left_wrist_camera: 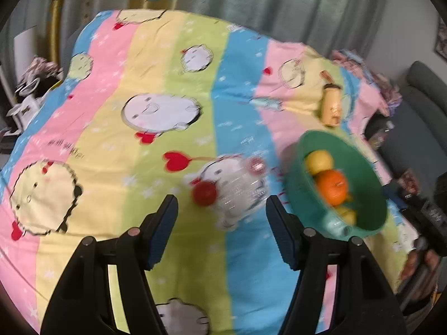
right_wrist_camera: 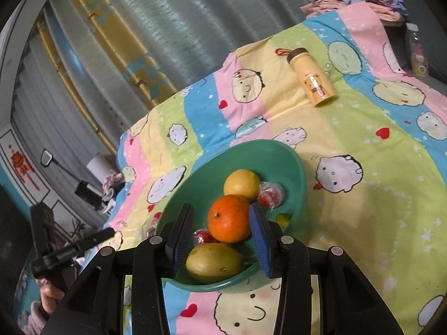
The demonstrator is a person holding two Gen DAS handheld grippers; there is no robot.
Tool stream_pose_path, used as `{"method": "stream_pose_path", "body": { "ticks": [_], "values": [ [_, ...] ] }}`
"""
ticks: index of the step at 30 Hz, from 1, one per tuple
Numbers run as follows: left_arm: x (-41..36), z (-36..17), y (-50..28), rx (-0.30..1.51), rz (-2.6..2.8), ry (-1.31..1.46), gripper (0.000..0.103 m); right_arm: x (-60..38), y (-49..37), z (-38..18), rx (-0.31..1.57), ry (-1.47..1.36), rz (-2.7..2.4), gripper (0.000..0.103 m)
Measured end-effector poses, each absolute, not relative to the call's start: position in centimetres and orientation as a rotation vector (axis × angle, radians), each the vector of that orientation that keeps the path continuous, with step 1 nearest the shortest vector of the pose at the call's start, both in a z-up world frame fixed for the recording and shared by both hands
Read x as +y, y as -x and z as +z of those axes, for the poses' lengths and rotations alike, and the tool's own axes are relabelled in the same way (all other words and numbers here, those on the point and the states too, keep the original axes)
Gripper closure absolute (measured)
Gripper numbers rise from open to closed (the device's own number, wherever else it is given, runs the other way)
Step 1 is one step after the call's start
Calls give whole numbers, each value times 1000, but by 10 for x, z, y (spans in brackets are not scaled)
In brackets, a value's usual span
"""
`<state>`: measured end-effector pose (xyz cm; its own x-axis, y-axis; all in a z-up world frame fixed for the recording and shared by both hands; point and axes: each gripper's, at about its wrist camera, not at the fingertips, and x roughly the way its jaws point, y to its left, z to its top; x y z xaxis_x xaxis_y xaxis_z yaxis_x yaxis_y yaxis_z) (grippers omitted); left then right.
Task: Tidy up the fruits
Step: 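Move the left gripper to a cling-wrapped red fruit and grasp it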
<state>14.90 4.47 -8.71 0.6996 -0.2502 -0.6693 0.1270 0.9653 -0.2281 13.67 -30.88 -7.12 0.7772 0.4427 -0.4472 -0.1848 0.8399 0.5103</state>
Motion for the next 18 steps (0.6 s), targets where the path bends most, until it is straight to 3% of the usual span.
{"method": "stream_pose_path", "body": {
  "ticks": [13, 18],
  "values": [
    [32, -121, -207, 810, -103, 165, 39, -284, -136, -74, 612, -398, 422, 61],
    [58, -118, -206, 773, -125, 360, 38, -279, -137, -75, 623, -381, 436, 61]
  ]
}}
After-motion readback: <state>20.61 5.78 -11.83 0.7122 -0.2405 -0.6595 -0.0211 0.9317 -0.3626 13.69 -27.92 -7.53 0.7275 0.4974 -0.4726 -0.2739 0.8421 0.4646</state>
